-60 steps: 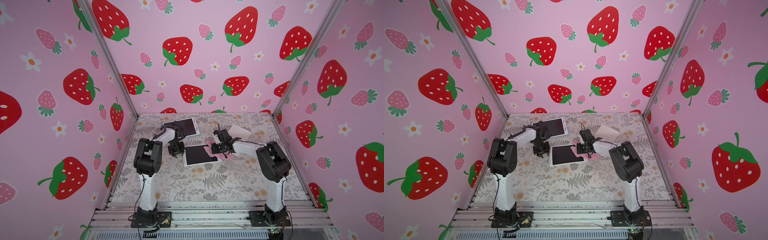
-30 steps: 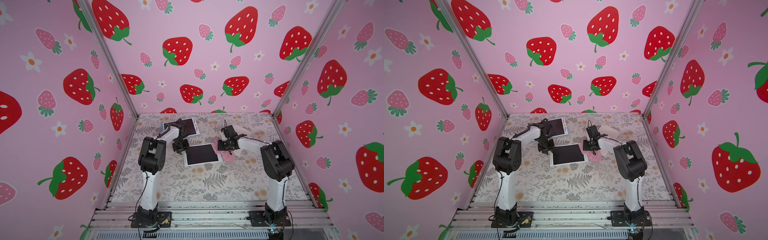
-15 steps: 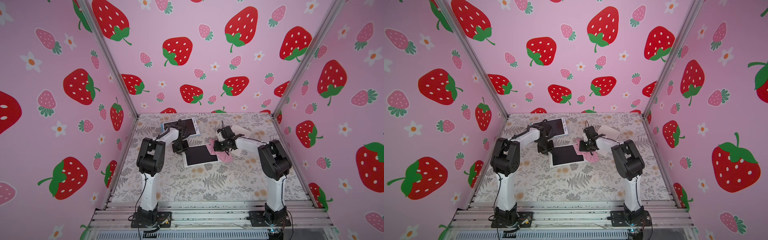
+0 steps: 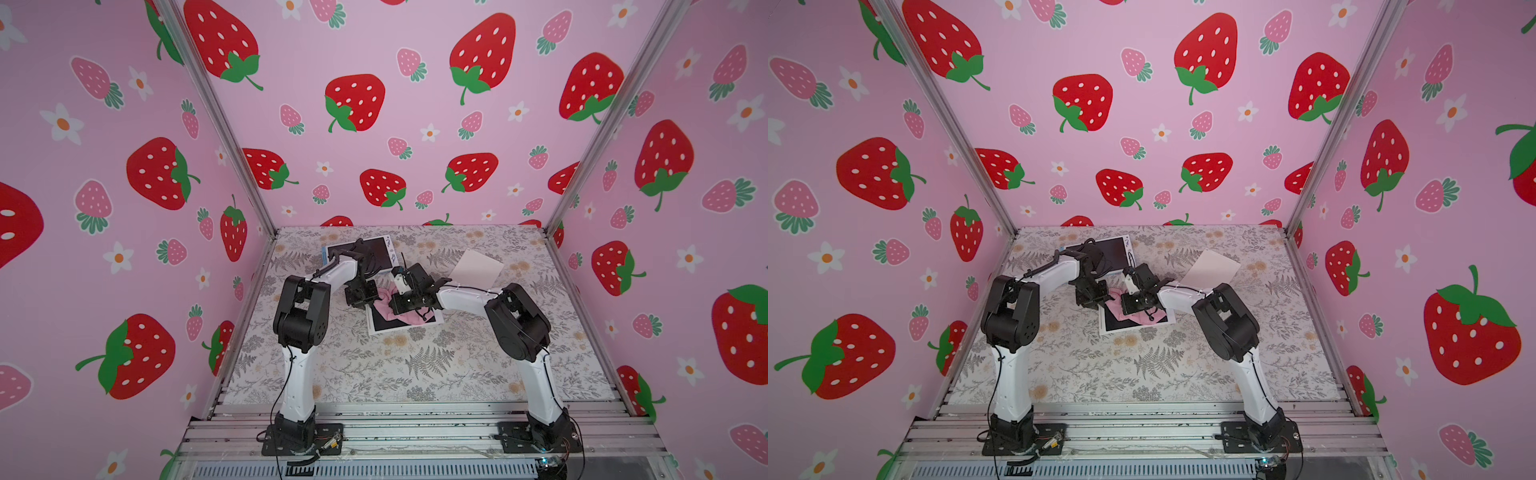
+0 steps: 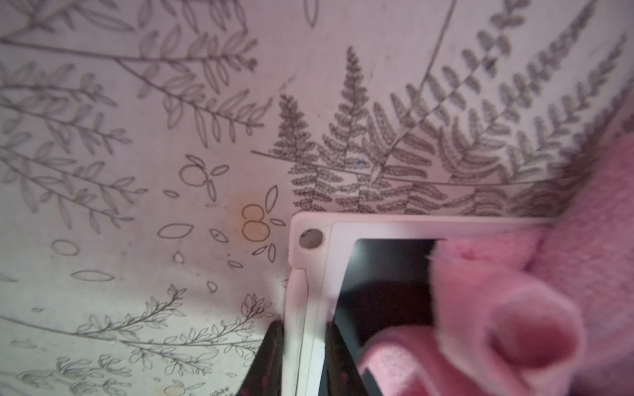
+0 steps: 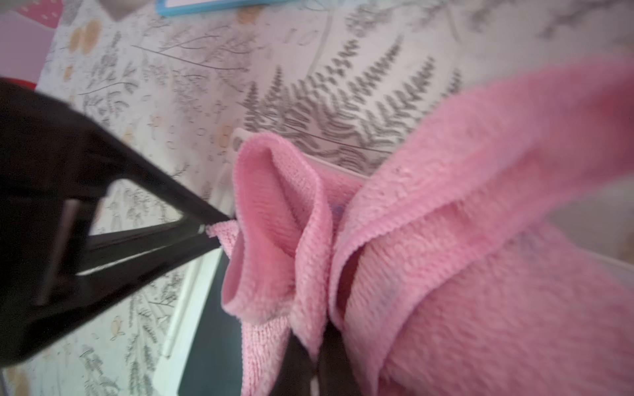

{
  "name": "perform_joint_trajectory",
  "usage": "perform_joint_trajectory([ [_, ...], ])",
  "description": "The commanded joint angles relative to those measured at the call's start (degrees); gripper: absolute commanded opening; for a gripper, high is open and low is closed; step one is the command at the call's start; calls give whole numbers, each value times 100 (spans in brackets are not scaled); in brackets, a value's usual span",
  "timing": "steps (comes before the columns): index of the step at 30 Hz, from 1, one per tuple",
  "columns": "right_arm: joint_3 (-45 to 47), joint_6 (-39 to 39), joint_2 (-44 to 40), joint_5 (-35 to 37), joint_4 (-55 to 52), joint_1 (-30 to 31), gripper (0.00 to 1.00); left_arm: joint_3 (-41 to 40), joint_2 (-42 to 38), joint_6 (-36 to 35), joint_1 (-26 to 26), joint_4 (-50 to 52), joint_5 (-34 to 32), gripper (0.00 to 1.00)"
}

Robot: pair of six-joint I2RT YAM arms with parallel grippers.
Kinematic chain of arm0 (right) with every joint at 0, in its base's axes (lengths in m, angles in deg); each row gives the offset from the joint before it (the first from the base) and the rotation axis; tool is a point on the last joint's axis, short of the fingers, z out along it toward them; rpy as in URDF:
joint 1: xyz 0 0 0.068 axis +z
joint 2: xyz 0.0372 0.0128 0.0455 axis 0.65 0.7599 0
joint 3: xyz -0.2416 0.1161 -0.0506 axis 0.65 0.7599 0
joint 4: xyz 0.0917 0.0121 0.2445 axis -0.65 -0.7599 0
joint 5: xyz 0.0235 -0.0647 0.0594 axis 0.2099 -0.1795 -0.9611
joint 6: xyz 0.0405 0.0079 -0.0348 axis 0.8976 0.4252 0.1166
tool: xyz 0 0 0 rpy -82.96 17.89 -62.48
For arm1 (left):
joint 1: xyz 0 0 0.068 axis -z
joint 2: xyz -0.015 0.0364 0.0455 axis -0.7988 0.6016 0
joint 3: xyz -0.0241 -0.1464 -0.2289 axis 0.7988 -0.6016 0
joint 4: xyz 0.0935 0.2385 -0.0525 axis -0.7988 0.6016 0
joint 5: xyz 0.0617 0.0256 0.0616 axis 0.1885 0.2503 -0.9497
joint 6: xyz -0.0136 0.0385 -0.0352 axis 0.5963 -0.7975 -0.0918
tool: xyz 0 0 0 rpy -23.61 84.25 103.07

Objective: Wipe the drawing tablet
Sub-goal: Wipe the dirt from the drawing tablet.

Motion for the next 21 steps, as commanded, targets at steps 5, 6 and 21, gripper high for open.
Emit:
perform_joint_trajectory([
  [5, 436, 11, 4, 262, 1011, 179, 0, -596, 459, -133, -118, 227, -442, 17],
  [6, 116, 67, 251, 135, 1069, 389, 0, -615, 465, -148, -133, 230, -445, 17],
  [21, -2, 313, 550, -68, 1254, 468, 0, -678, 617, -168, -232, 246, -461, 13],
])
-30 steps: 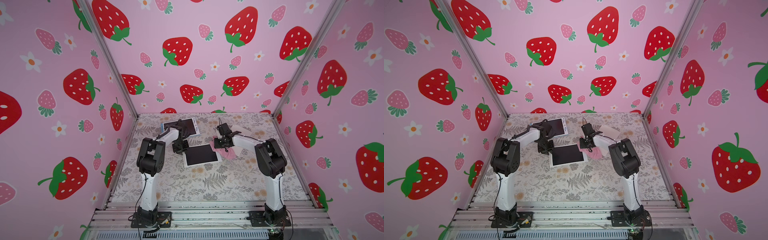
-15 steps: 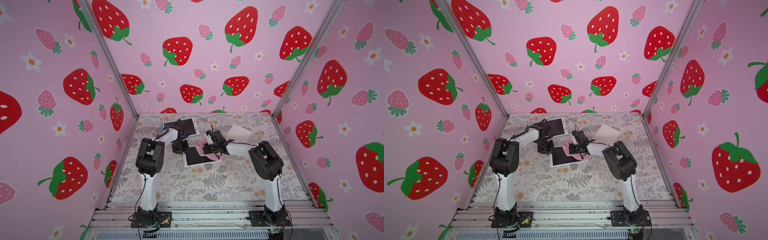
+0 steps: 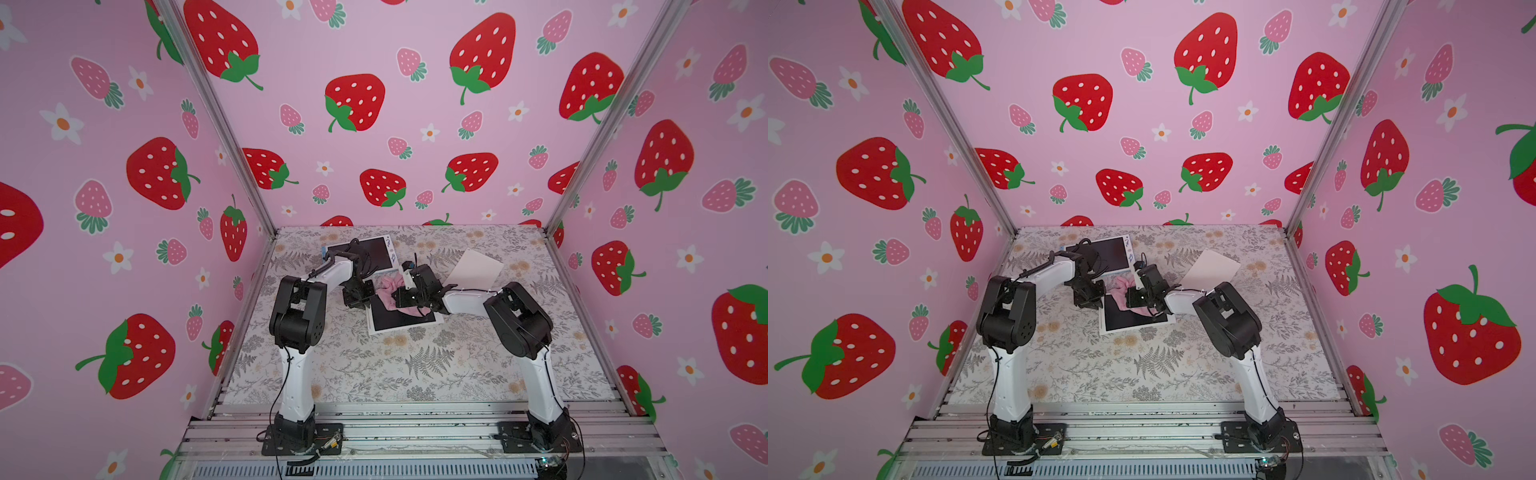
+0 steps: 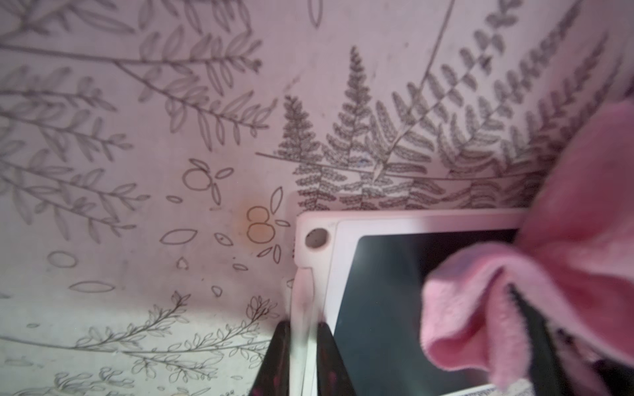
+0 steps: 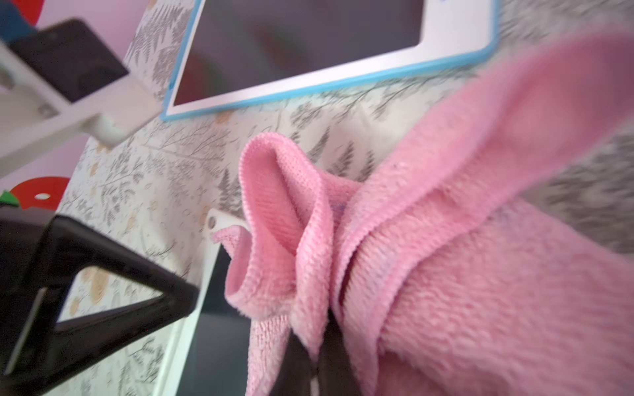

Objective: Wipe the drawing tablet
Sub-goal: Wipe the dirt from the drawing tablet.

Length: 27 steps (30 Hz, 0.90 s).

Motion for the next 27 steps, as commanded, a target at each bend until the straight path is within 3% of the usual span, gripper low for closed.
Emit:
perform_joint_trajectory([
  [1, -665, -222, 547, -333, -565, 622, 0, -478, 725, -19, -70, 413, -753, 13],
  [3, -1073, -246, 739, -163, -888, 767, 0, -477, 745, -19, -71, 423, -753, 13],
  [6, -757, 1, 633, 232, -1106, 412, 0, -486, 761, -3, -70, 422, -745, 13],
  [10, 579, -279, -193, 960, -927, -122, 0, -497, 759, 41, -70, 435, -753, 13],
  [12, 1059, -444, -517, 966, -733, -120, 0, -519, 755, 56, -71, 401, -706, 13],
  [14, 1207, -403, -596, 635, -548, 148, 0, -530, 762, 76, -70, 380, -659, 13],
  [17, 726, -405, -316, 65, -411, 1008, 0, -531, 765, 92, -71, 365, -610, 13],
  [19, 332, -401, -101, 206, -575, 1366, 0, -517, 782, 77, -63, 378, -593, 13],
  [23, 795, 268, -277, 543, -499, 800, 0, -462, 822, 26, -62, 437, -584, 14],
  [27, 1615, 120, -837, 972, -431, 325, 0, -384, 863, 2, -40, 577, -703, 15],
])
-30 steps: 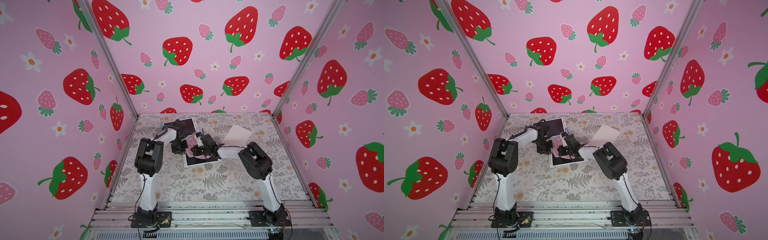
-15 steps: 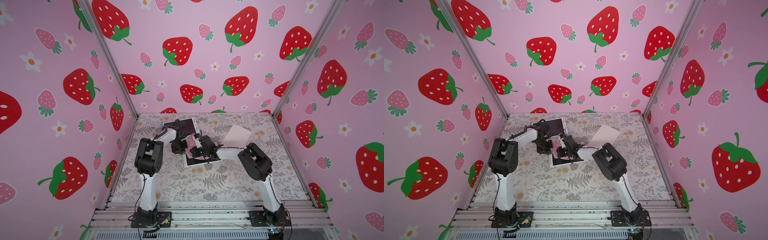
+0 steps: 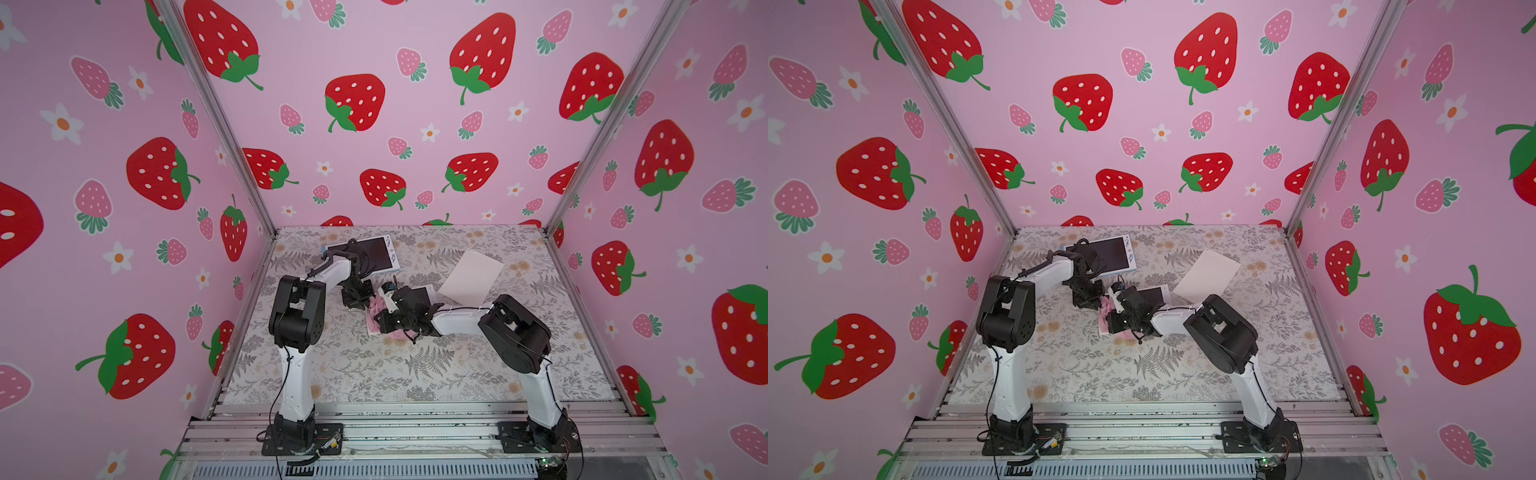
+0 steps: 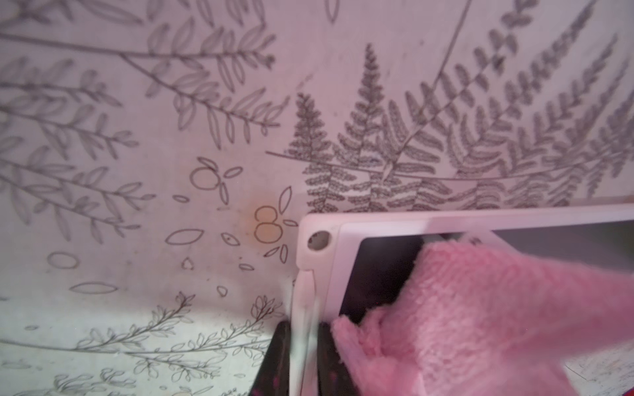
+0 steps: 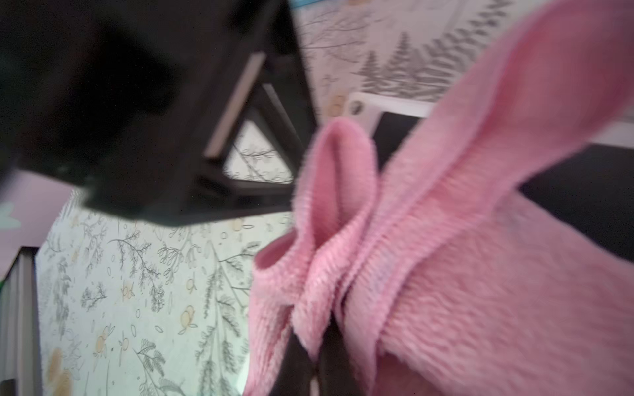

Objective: Wipe the drawing tablet
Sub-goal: Wipe the dirt from the drawing tablet.

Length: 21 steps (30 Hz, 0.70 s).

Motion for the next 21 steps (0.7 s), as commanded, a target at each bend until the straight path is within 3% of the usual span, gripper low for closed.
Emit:
perform_joint_trajectory([
  [1, 593, -9, -300, 441, -533, -392, 0, -406, 797, 14, 22, 495, -851, 15],
  [4, 361, 25, -248, 254, -447, 132, 0, -418, 782, 16, 23, 483, -817, 16],
  [8, -782, -88, 352, -29, -774, 976, 0, -388, 798, -1, 59, 506, -824, 16],
  [10, -705, 118, 352, 127, -852, 890, 0, -387, 796, -11, 63, 518, -825, 16],
  [14, 666, 564, -348, 488, -575, -1, 0, -401, 802, -28, 68, 514, -807, 16],
  [16, 1097, 491, -604, 541, -457, -155, 0, -410, 794, -26, 71, 496, -798, 16],
  [21, 329, 257, -316, 267, -592, 605, 0, -415, 811, -45, 100, 494, -818, 16],
])
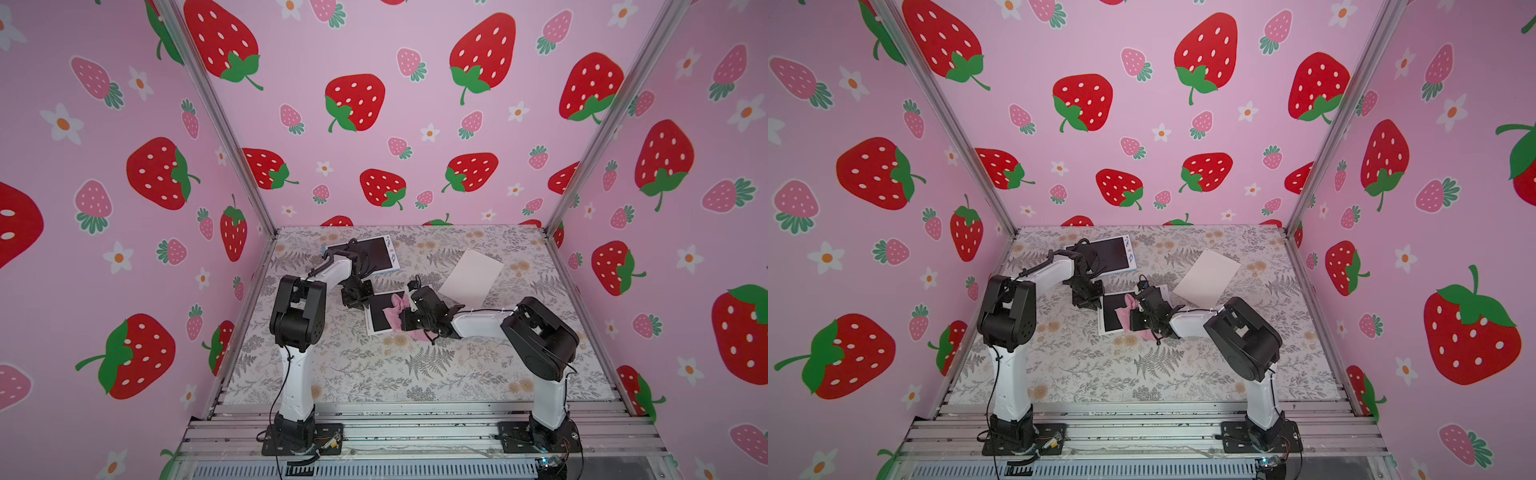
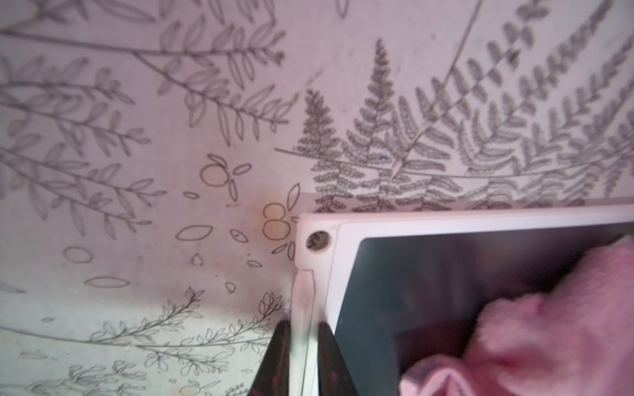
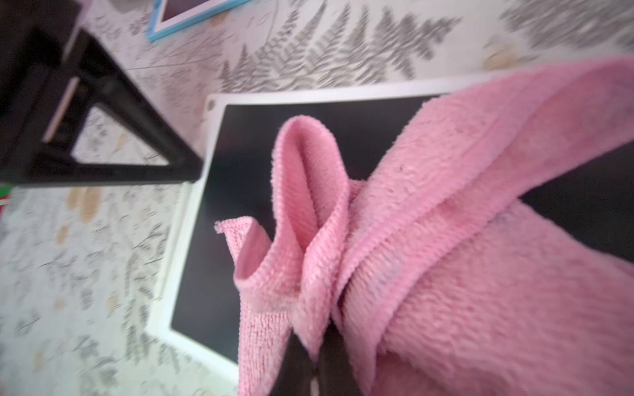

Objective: Wipe the drawing tablet
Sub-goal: Wipe the dirt from the drawing tablet.

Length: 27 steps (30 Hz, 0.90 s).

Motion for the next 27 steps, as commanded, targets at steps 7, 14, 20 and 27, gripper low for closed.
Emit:
perform_joint_trajectory([
  [7, 148, 293, 145, 407, -909, -490, 0, -449, 799, -35, 69, 416, -792, 16],
  [14, -20, -261, 232, -48, -1064, -1374, 0, -490, 787, -21, 70, 389, -818, 16],
  [20, -1392, -396, 1075, -135, -1645, -470, 0, -485, 828, 39, 88, 370, -792, 15],
  [27, -818, -389, 858, -302, -1854, -1765, 0, -492, 839, 54, 96, 355, -794, 15],
])
